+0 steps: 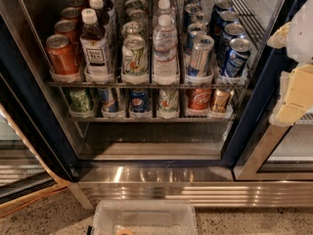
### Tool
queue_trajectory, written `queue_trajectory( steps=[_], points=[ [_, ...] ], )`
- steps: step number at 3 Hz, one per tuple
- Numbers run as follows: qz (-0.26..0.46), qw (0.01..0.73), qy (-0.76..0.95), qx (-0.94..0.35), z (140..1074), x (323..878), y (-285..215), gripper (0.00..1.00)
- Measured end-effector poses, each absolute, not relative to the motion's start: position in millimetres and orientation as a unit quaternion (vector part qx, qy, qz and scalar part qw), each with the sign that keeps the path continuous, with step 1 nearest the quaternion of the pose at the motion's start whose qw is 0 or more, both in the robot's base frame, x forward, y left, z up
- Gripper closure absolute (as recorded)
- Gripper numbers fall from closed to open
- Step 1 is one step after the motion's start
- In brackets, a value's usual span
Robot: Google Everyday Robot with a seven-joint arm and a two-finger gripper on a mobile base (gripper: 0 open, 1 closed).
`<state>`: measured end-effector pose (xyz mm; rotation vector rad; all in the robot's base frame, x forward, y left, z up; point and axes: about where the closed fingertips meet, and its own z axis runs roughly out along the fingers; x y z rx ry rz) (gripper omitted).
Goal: Pick redbull can from top shelf of fridge
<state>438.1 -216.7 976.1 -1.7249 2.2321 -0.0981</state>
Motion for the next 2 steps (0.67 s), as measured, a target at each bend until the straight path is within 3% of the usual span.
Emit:
queue_trajectory(
  steps=[2],
  points=[
    [-0.031,0.195,0.777,-0.598,978.8,442.5,-211.6,0.0]
  ],
)
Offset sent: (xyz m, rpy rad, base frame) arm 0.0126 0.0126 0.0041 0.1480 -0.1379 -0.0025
